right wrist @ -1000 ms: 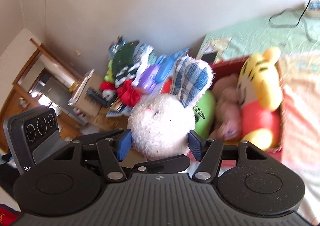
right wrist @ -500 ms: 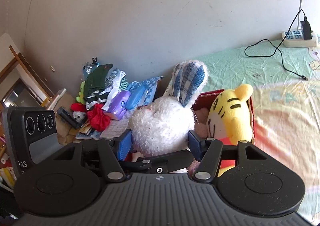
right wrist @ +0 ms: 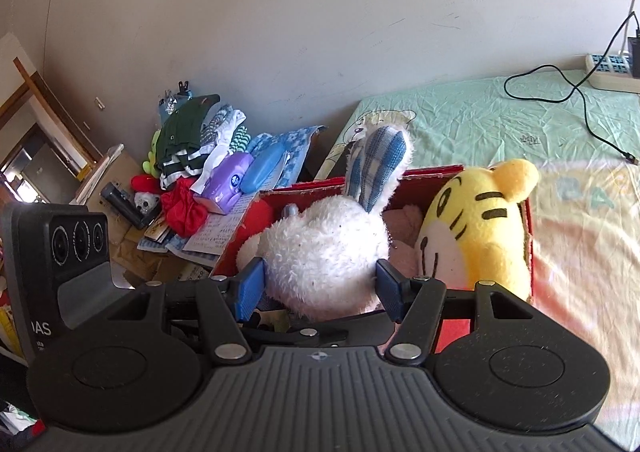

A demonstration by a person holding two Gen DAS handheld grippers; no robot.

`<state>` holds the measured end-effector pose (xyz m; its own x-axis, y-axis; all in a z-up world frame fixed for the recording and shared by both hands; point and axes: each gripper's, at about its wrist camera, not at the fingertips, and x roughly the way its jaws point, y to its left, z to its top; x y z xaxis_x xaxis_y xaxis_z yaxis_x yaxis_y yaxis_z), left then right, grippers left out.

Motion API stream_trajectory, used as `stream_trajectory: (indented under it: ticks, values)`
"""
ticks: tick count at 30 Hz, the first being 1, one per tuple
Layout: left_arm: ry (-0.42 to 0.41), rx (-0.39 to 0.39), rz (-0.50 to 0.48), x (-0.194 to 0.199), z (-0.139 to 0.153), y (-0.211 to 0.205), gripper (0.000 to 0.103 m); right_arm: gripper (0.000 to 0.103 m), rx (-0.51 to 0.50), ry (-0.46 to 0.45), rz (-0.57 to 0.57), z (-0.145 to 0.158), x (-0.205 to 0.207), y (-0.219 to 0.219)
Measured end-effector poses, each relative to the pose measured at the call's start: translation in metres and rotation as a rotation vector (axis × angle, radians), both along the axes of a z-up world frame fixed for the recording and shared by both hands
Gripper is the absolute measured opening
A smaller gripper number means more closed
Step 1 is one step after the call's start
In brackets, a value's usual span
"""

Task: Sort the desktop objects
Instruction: 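Lower the white bunny into the red box with the right tool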

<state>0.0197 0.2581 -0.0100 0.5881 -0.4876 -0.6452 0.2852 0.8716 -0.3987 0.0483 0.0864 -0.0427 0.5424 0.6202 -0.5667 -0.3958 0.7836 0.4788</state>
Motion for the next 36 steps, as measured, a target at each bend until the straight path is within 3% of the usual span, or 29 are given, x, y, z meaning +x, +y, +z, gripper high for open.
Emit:
stream_trajectory:
  ticks: [8,12,19,23,27,36]
  values:
    - [0.023,0.007,0.029,0.01,-0.008,0.012,0.071,0.061,0.012,0.003,0.026,-0.013,0.012,0.009]
    - [0.04,0.023,0.018,0.009,-0.012,0.009,0.071,0.061,0.026,0.049,0.025,-0.02,0.02,0.004]
    - [0.033,0.072,-0.003,0.0,-0.02,0.0,0.073,0.061,0.003,0.076,0.064,-0.027,0.008,-0.002]
    - [0.042,0.071,-0.001,0.003,-0.02,-0.002,0.076,0.062,-0.001,0.072,0.05,-0.027,0.012,0.0]
    - [0.031,0.08,-0.011,-0.001,-0.018,-0.002,0.077,0.07,0.003,0.076,0.036,-0.028,0.01,-0.002]
    - [-0.011,0.074,-0.013,-0.012,-0.005,0.001,0.083,0.071,0.059,0.087,-0.03,-0.02,0.003,-0.02]
